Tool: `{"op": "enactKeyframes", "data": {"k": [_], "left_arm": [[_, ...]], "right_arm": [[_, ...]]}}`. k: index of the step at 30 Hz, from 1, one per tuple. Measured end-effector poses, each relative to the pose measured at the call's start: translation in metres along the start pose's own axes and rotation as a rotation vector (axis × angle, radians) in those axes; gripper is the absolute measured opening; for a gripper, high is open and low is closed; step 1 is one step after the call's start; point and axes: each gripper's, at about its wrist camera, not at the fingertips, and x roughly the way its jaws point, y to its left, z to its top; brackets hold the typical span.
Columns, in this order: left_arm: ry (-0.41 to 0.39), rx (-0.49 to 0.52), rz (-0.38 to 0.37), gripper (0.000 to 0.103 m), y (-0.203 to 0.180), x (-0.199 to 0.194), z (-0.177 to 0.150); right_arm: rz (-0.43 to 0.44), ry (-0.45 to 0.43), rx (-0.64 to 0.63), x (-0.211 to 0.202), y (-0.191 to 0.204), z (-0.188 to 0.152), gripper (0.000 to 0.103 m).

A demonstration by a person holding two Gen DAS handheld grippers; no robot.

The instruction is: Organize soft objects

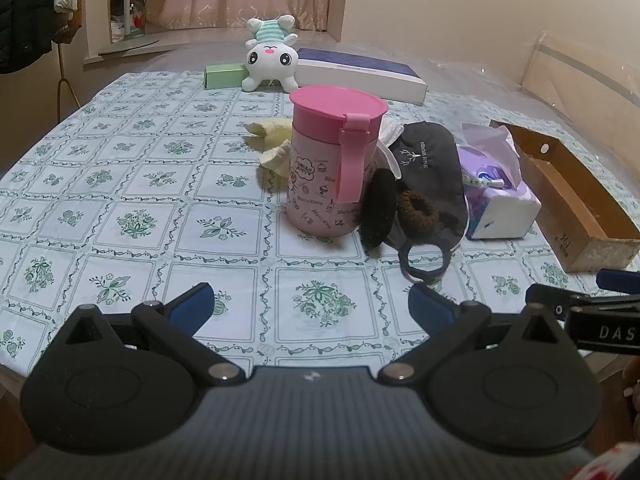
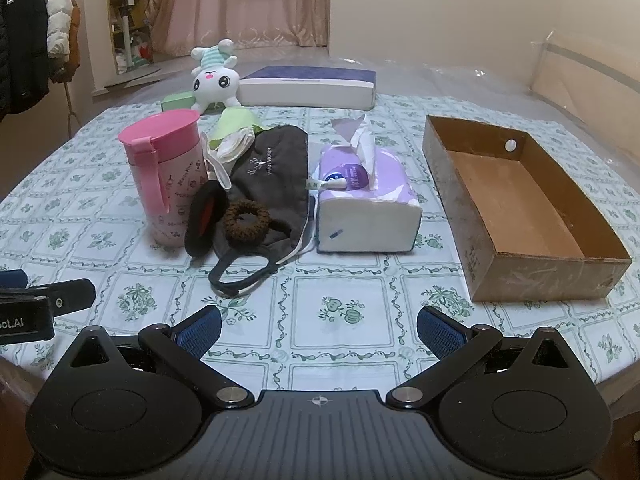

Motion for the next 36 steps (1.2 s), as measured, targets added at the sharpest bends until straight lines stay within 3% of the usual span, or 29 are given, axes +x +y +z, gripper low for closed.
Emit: {"op": "enactKeyframes", "data": {"k": [36], "left_arm": [[0.016, 0.002, -0.001, 0.103, 0.0013, 0.0024, -0.0028]], "right_arm": [[-0.003, -0.001, 0.013, 0.0029, -0.0032, 0.0002, 0.103]]}}
